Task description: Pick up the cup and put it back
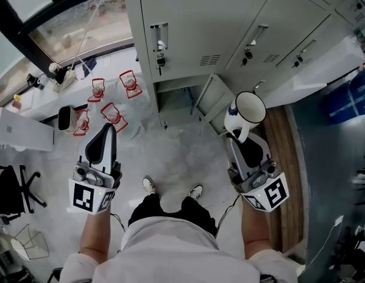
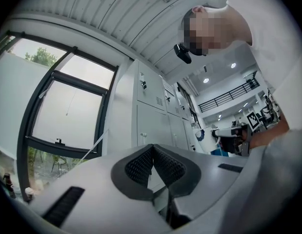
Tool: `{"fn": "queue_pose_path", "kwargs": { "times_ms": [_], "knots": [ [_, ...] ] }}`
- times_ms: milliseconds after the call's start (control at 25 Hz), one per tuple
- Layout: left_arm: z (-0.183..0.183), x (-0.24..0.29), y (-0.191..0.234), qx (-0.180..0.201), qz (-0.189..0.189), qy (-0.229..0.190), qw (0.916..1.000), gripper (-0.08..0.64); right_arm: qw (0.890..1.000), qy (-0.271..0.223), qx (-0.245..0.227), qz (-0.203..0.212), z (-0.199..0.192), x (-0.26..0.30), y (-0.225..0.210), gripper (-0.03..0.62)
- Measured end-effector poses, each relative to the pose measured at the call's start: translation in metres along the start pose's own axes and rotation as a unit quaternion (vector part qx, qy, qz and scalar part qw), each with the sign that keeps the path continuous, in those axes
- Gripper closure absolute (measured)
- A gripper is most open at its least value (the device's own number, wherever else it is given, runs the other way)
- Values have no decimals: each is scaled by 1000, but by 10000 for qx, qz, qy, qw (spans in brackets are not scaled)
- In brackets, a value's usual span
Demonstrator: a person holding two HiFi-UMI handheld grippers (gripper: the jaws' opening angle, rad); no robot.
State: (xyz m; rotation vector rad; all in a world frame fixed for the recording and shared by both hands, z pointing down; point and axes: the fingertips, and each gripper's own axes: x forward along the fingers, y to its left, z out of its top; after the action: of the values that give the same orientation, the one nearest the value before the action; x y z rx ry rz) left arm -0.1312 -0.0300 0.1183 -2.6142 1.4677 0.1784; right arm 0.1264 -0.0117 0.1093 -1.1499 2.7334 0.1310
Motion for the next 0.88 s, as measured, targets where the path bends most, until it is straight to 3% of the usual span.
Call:
{"fn": "queue_pose_path", "kwargs": {
  "times_ms": [240, 440, 880],
  "knots": [
    [-28, 17, -9, -16, -234, 65, 9997, 538, 9992, 94, -100, 378, -39, 25, 5, 534],
    [-72, 36, -7, -439, -229, 66, 9988, 538, 9969, 212, 28, 762, -84, 46, 15, 534],
    [-177, 51, -17, -426, -388, 87, 9983, 538, 9921, 390, 12, 1189, -214, 73, 19, 531]
  ]
}}
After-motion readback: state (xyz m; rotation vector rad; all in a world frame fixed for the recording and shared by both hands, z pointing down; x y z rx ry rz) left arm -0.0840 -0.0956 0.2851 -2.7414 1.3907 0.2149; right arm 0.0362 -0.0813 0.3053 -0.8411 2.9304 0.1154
